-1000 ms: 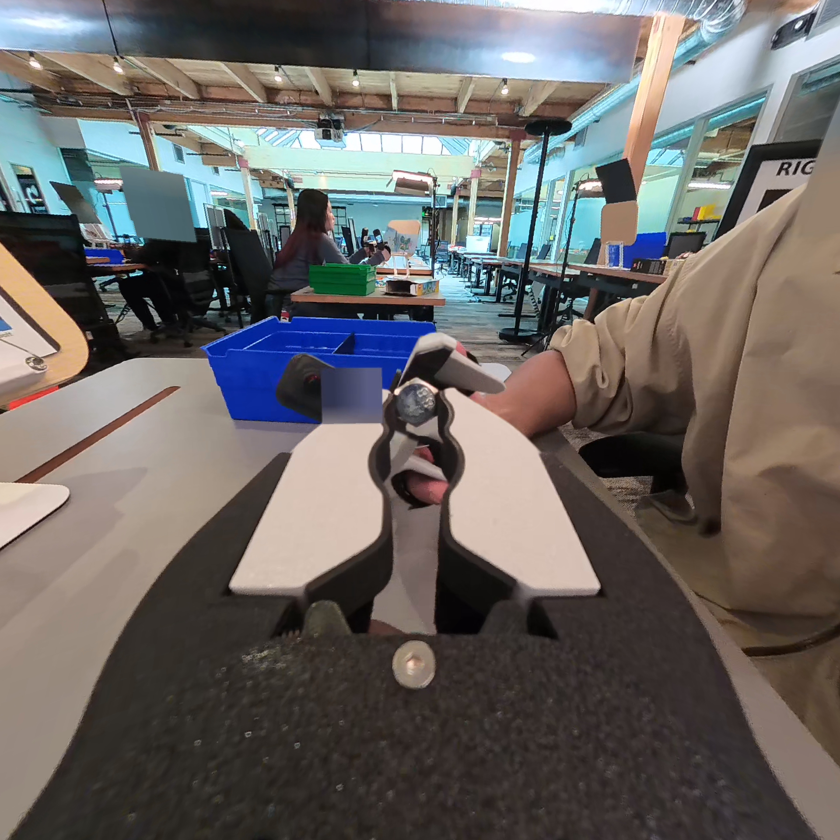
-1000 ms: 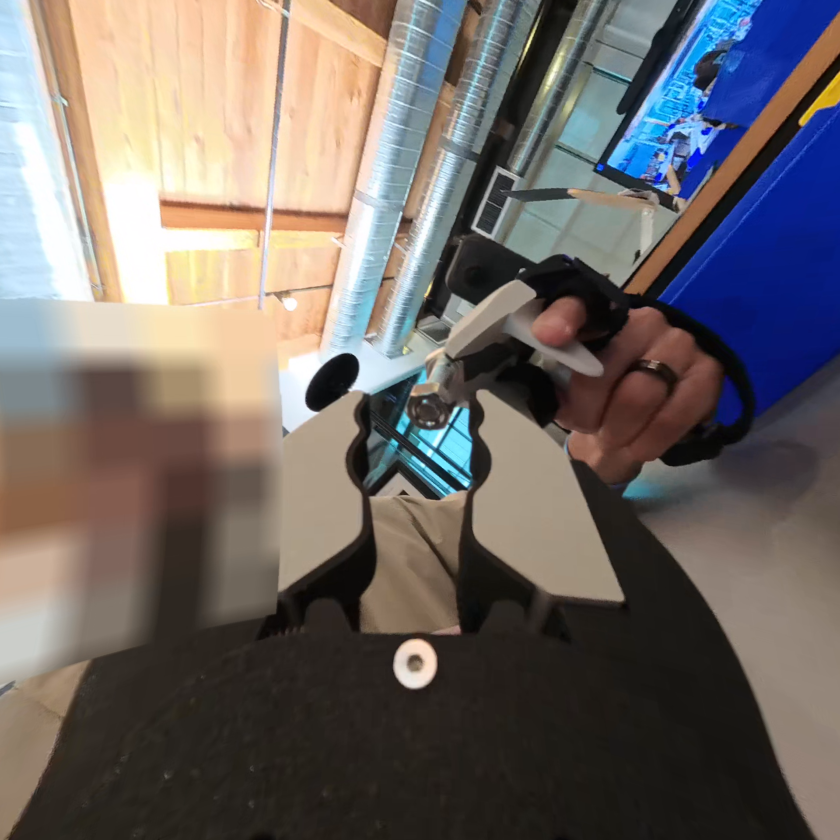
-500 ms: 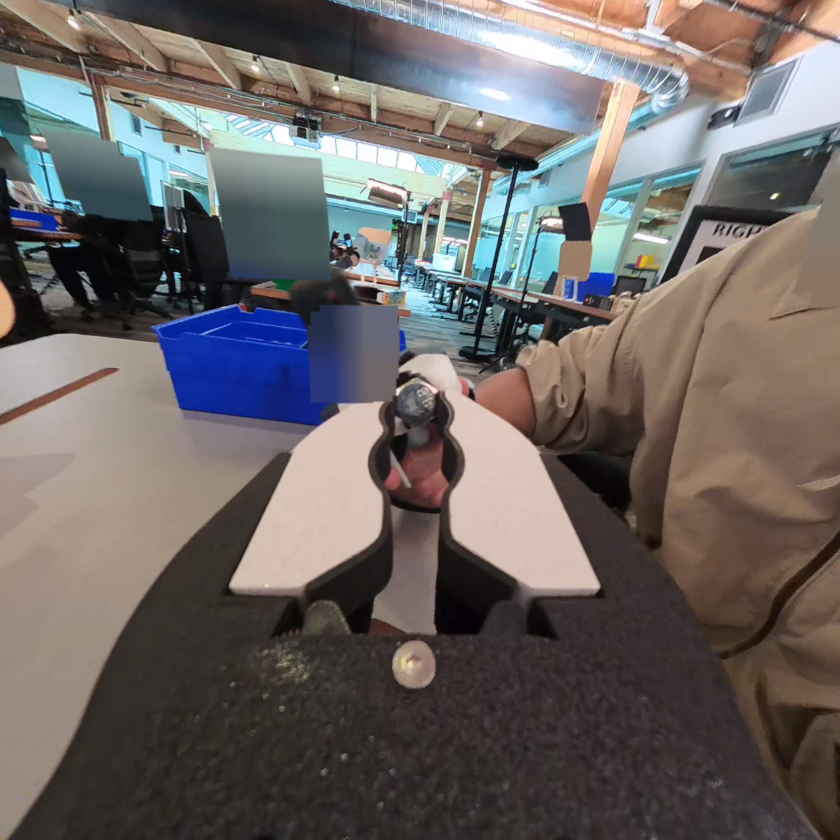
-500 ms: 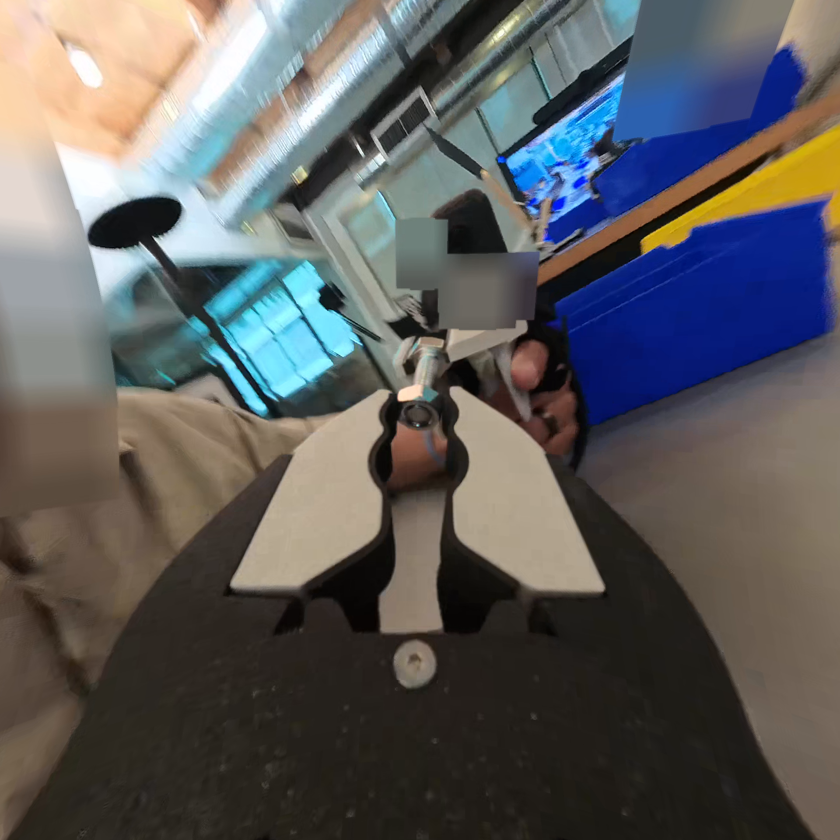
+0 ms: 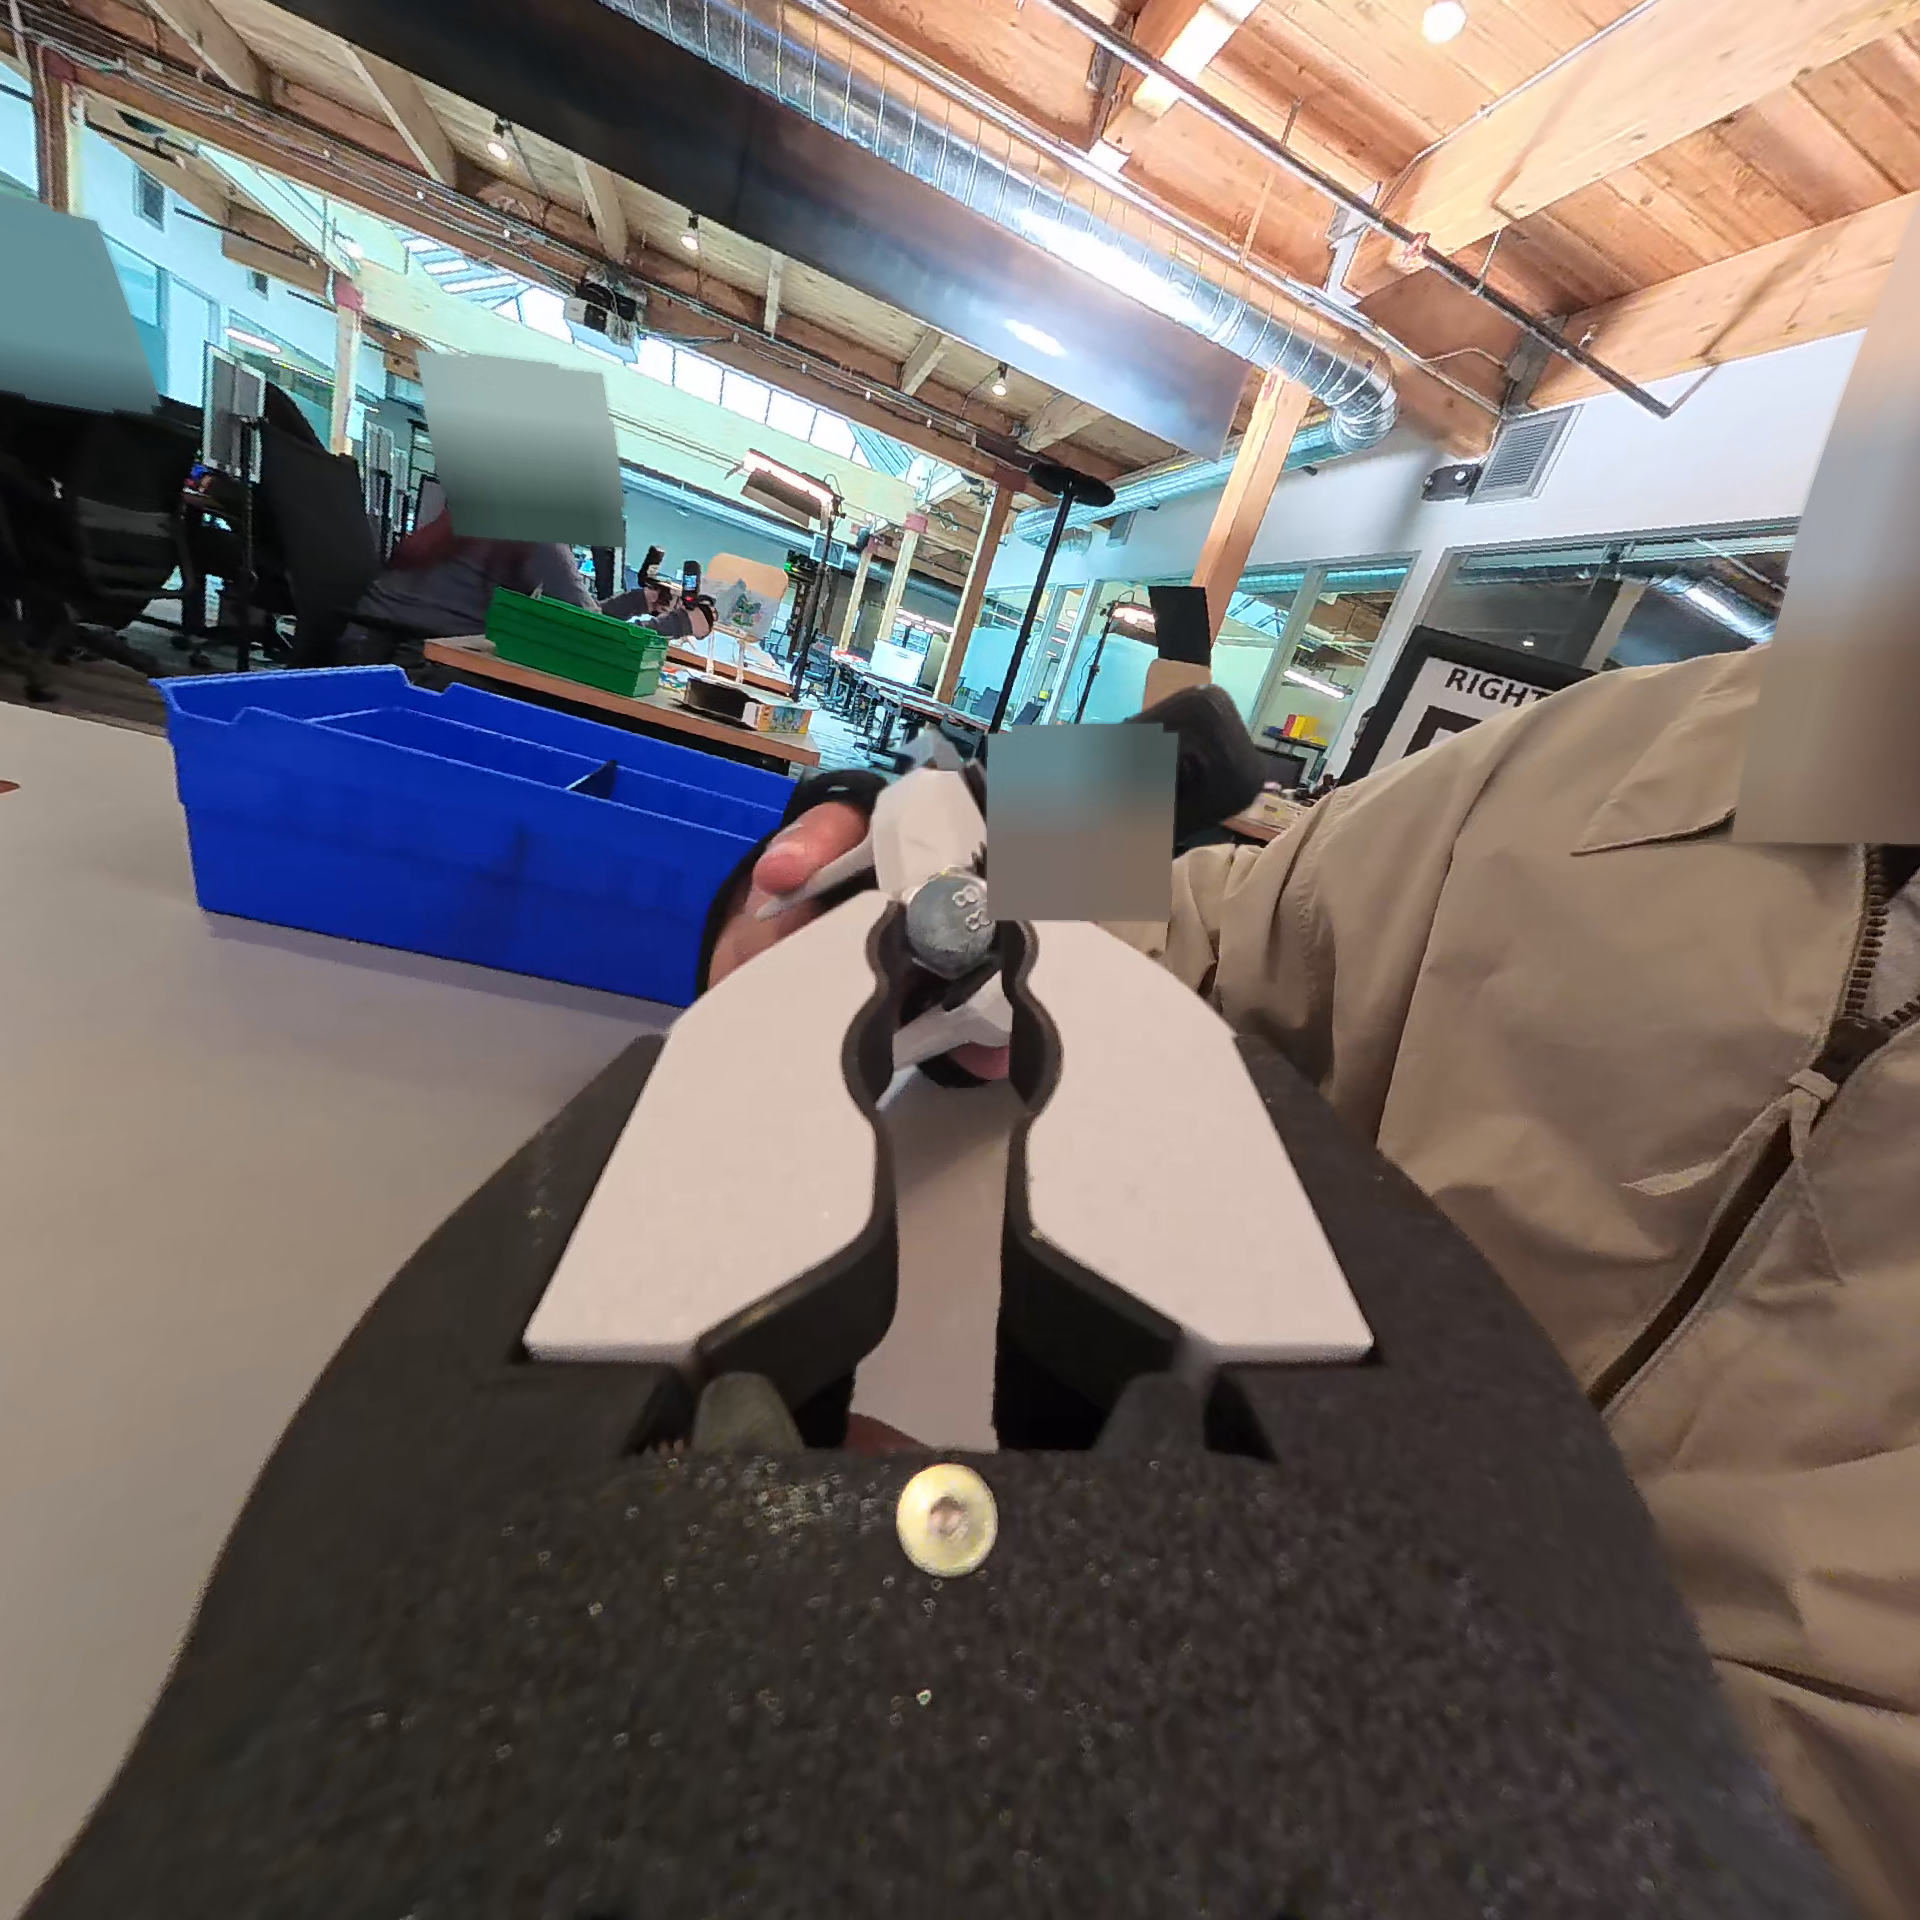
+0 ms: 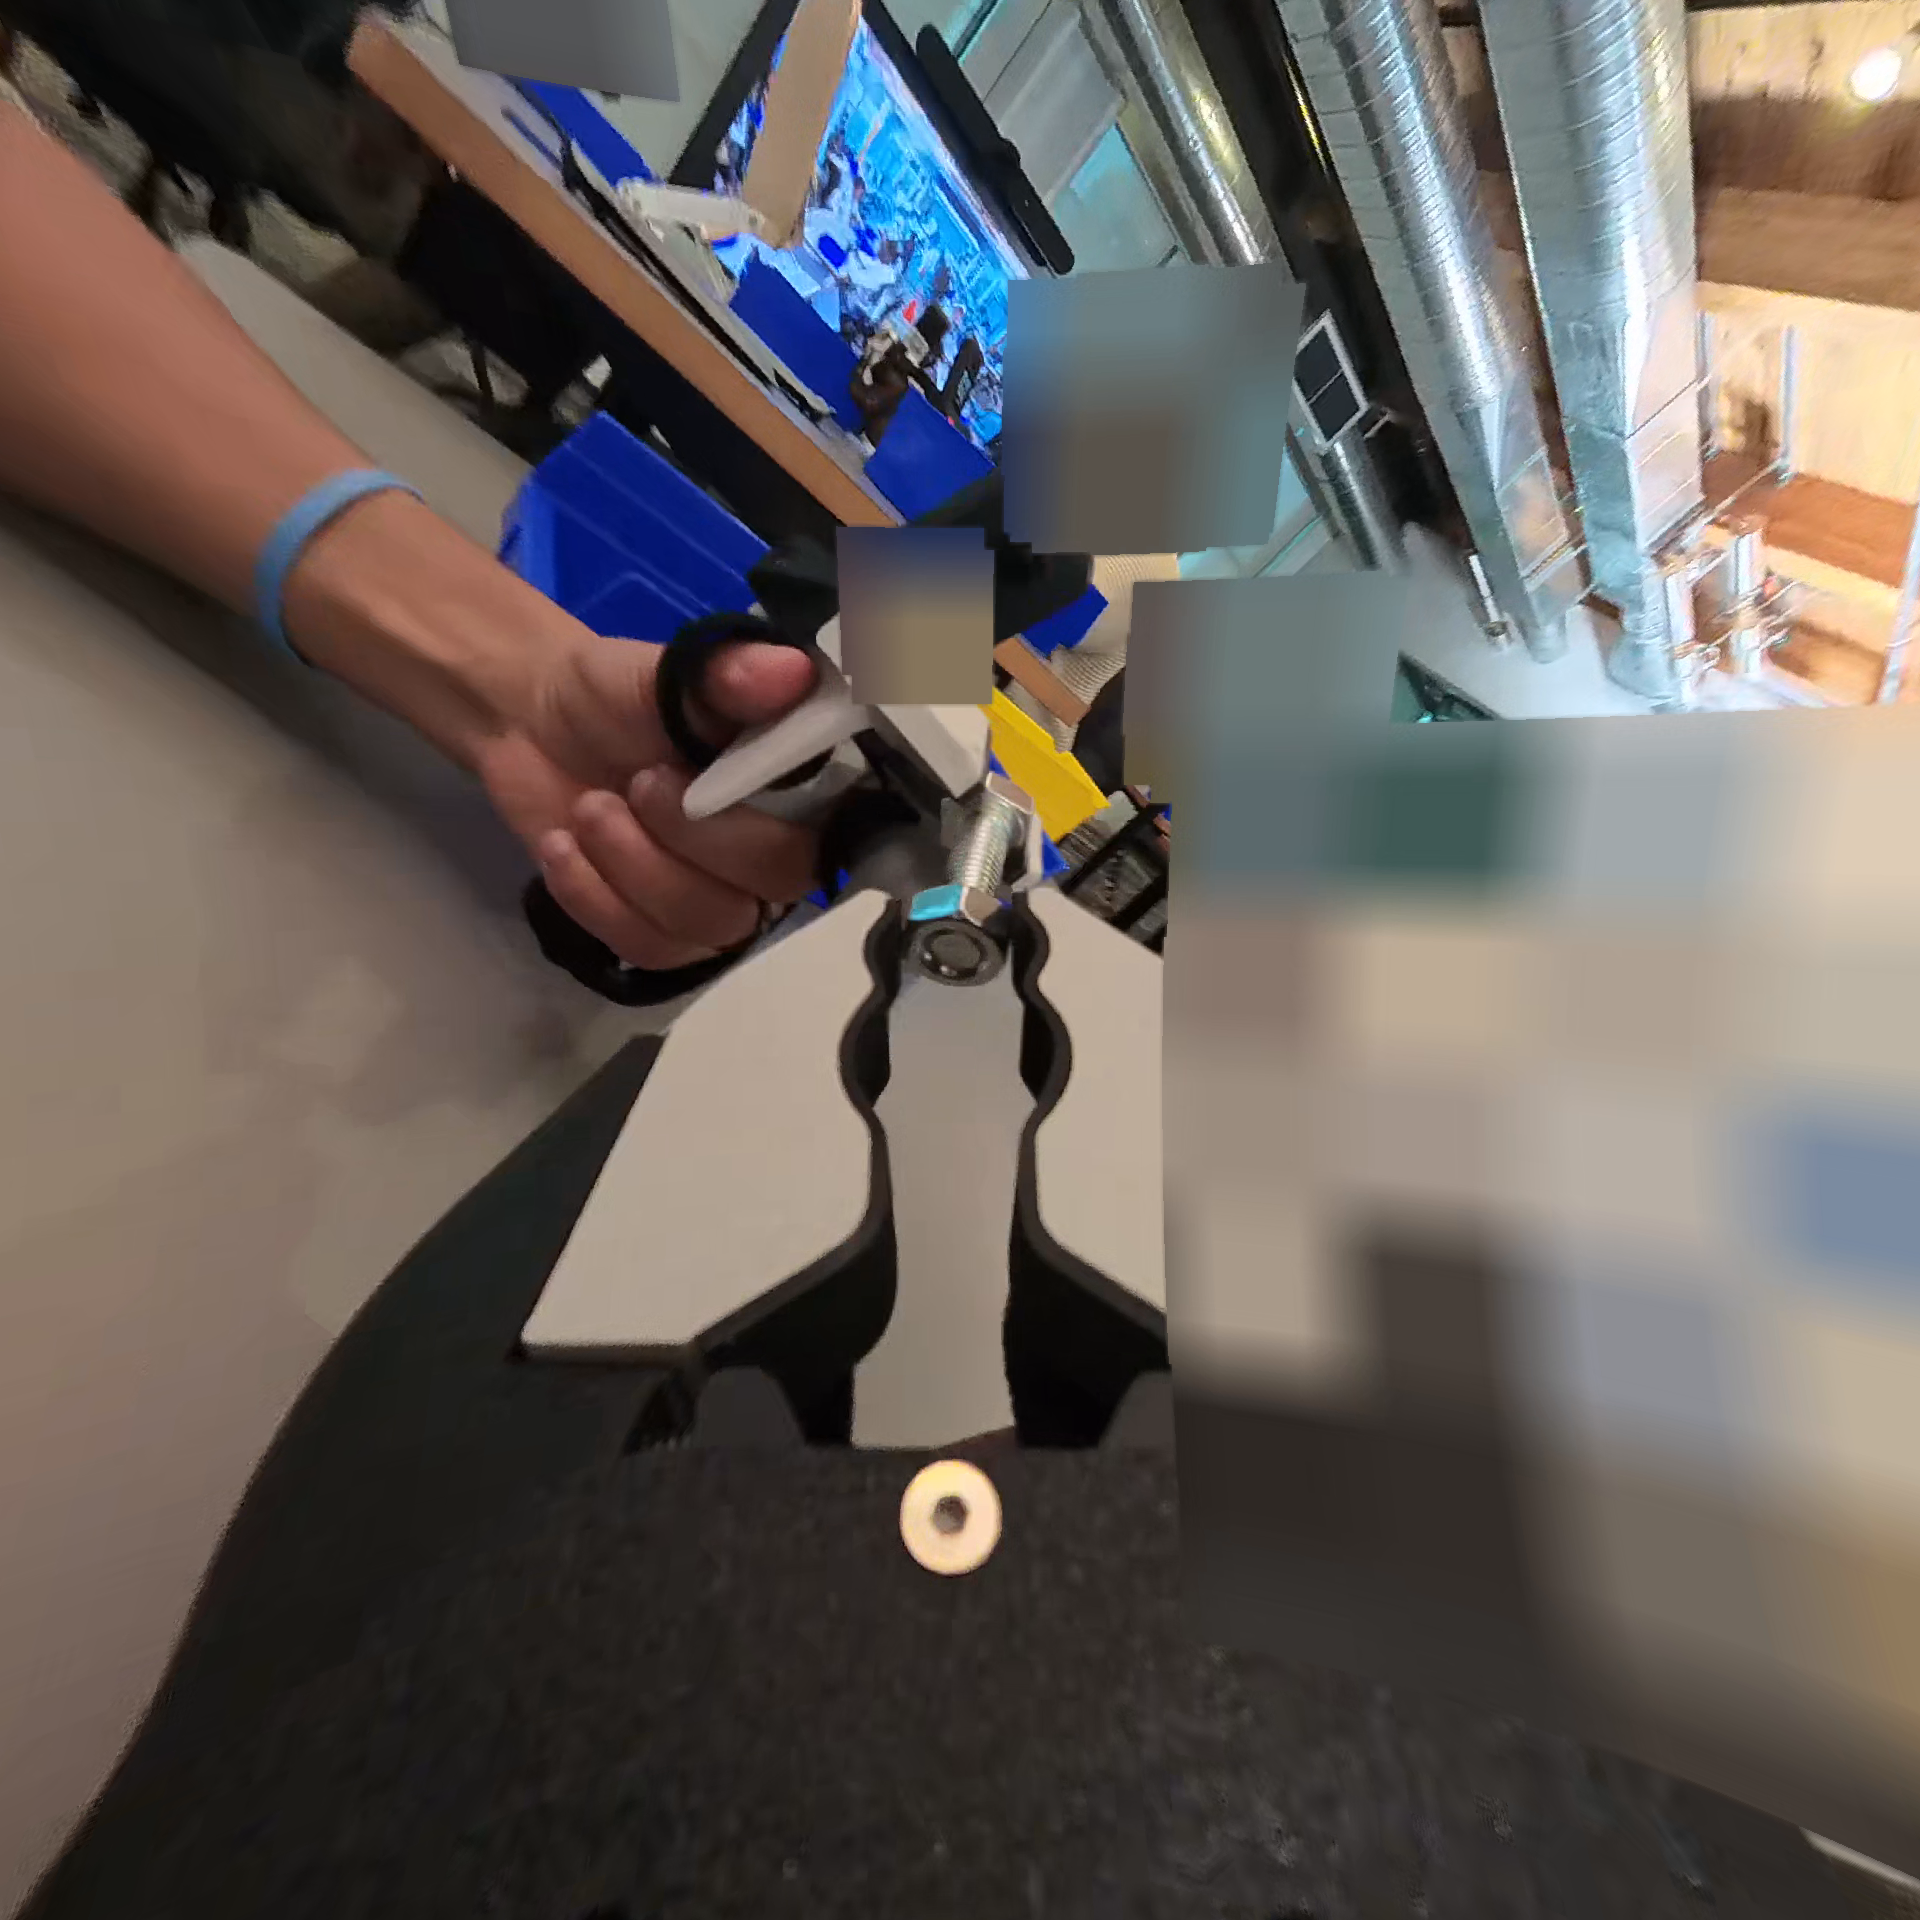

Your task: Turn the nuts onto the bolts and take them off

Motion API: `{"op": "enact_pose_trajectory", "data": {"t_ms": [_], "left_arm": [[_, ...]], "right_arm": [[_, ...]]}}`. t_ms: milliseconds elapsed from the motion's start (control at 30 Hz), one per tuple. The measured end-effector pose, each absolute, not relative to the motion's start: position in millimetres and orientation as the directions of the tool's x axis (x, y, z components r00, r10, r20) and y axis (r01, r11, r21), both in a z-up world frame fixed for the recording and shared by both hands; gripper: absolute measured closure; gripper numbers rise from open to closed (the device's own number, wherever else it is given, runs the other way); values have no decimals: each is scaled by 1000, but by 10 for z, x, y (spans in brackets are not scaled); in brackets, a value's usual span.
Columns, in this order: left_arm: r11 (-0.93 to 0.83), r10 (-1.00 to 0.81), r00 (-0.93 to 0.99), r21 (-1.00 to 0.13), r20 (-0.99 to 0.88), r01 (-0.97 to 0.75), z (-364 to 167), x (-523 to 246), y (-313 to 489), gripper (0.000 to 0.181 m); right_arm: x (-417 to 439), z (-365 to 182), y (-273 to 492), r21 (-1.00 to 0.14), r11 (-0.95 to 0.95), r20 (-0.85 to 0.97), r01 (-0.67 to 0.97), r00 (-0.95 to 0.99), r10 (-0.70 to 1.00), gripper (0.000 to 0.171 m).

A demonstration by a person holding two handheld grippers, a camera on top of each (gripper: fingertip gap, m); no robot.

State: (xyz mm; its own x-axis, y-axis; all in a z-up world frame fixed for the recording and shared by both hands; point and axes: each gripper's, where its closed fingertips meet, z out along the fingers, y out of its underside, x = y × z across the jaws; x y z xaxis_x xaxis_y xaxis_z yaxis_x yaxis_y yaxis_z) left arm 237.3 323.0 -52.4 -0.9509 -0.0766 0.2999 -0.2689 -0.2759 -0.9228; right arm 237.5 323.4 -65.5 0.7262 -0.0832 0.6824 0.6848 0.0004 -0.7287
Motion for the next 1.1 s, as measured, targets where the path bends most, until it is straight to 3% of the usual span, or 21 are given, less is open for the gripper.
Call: {"op": "enact_pose_trajectory", "data": {"t_ms": [100,167,233,300,400,500,633,733,833,867,1000,1100], "left_arm": [[-286,-68,-954,-922,291,-261,-492,2351,3232,165],[-294,-79,-958,-925,275,-241,-455,2352,3263,164],[-309,-110,-961,-928,254,-209,-402,2378,3325,164],[-325,-129,-964,-928,233,-181,-342,2390,3396,164],[-292,-209,-962,-950,174,-108,-323,2438,3466,164],[-267,-251,-959,-962,131,-61,-316,2452,3481,164],[-174,-287,-955,-984,71,-21,-425,2455,3402,164],[-123,-294,-955,-992,44,-8,-507,2450,3340,164],[-120,-294,-955,-993,42,-7,-522,2449,3321,165],[-122,-289,-956,-992,47,-11,-521,2446,3317,165],[-145,-275,-959,-989,73,-34,-517,2442,3312,164],[-198,-225,-966,-977,126,-81,-473,2402,3291,164]], "right_arm": [[2321,-618,3226,-783,50,618,620,784,-55,124],[2269,-563,3225,-857,100,508,506,861,-5,116],[2226,-529,3230,-947,142,304,288,947,103,114],[2230,-540,3265,-991,127,-8,-41,968,252,115],[2345,-511,3287,-837,48,-470,-546,761,447,115],[2482,-508,3286,-583,-28,-688,-812,475,548,118],[2400,-550,3326,-431,-142,-754,-891,269,599,123],[2324,-500,3315,-415,-159,-744,-896,234,626,126],[2319,-495,3314,-417,-148,-742,-897,242,625,143],[2336,-513,3324,-420,-139,-746,-897,254,616,152],[2332,-525,3321,-479,-103,-724,-872,326,608,152],[2271,-514,3303,-610,-70,-661,-790,458,595,152]]}}
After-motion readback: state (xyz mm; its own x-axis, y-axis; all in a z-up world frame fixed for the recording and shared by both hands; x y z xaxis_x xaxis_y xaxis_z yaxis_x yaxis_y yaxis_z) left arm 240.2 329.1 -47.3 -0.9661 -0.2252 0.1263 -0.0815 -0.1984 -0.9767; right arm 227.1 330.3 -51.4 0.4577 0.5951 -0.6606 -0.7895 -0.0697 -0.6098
